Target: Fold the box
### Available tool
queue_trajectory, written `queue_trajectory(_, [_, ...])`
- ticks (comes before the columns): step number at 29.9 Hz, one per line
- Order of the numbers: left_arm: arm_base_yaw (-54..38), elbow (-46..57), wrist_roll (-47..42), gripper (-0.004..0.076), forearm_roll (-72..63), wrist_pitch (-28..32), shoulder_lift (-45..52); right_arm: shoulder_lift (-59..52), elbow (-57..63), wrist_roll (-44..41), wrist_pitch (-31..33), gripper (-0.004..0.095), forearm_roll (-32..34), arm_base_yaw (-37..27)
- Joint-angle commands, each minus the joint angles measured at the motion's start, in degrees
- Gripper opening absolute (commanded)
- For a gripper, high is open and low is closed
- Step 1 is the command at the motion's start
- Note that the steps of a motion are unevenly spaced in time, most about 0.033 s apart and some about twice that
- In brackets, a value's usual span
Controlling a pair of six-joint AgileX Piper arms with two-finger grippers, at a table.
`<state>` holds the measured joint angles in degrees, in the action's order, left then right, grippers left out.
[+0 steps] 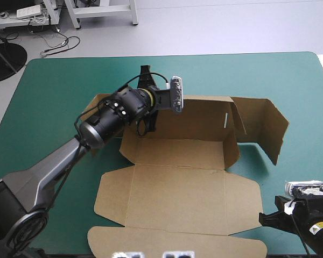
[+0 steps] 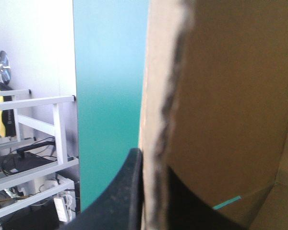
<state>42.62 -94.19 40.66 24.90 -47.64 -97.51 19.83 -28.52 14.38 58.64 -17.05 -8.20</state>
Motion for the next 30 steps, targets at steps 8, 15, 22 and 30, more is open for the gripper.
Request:
queue_trajectory(8, [10.92,6.27,-31.46,-0.0010,31.02,1.48,3.29,2.38,-4.10,-4.59,-9.55,-0.0020,-1.04,0.04])
queue_trajectory(15, [15.86,15.09,-48.07,-0.0010,45.76,-0.21,5.60,9.72,-13.72,-6.37,-14.44,-0.0020,-1.04,0.04])
queue_trajectory(22, [16.83,17.30,-52.39,-0.0010,46.35,-1.63,6.72,24.71,-28.01,-5.12,-14.34,-0.0020,-4.27,0.04])
queue_trajectory(30, [17.39,19.82,-54.10,-0.0010,48.38,-2.18,6.72,43.96,-46.72,-0.45,-7.66,-0.0020,-9.63,0.04])
